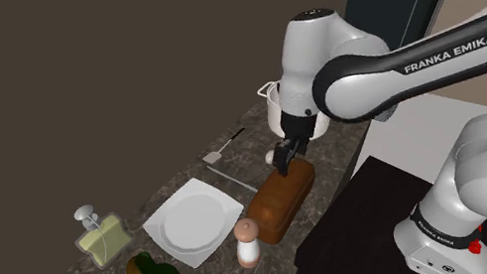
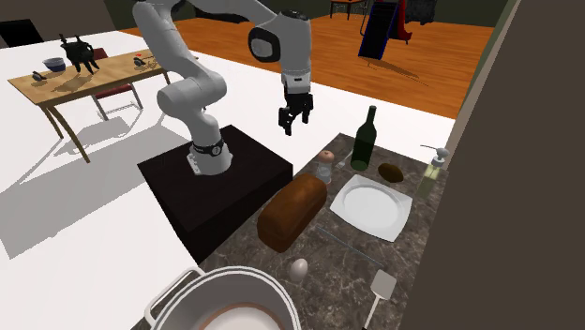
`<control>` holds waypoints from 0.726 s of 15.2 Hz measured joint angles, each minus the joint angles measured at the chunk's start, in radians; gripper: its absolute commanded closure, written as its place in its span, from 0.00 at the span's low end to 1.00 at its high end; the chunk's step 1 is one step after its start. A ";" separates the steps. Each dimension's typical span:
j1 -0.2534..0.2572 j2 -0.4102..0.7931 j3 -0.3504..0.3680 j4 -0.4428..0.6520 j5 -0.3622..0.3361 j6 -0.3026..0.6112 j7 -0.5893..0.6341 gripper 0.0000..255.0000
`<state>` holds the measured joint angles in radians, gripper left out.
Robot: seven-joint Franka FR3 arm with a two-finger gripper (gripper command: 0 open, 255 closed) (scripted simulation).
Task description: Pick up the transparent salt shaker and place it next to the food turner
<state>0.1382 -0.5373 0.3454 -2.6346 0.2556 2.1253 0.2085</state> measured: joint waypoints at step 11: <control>-0.043 0.438 0.228 0.102 -0.181 0.369 0.303 0.00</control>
<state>0.0950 -0.0995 0.5731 -2.5325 0.0750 2.4947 0.5113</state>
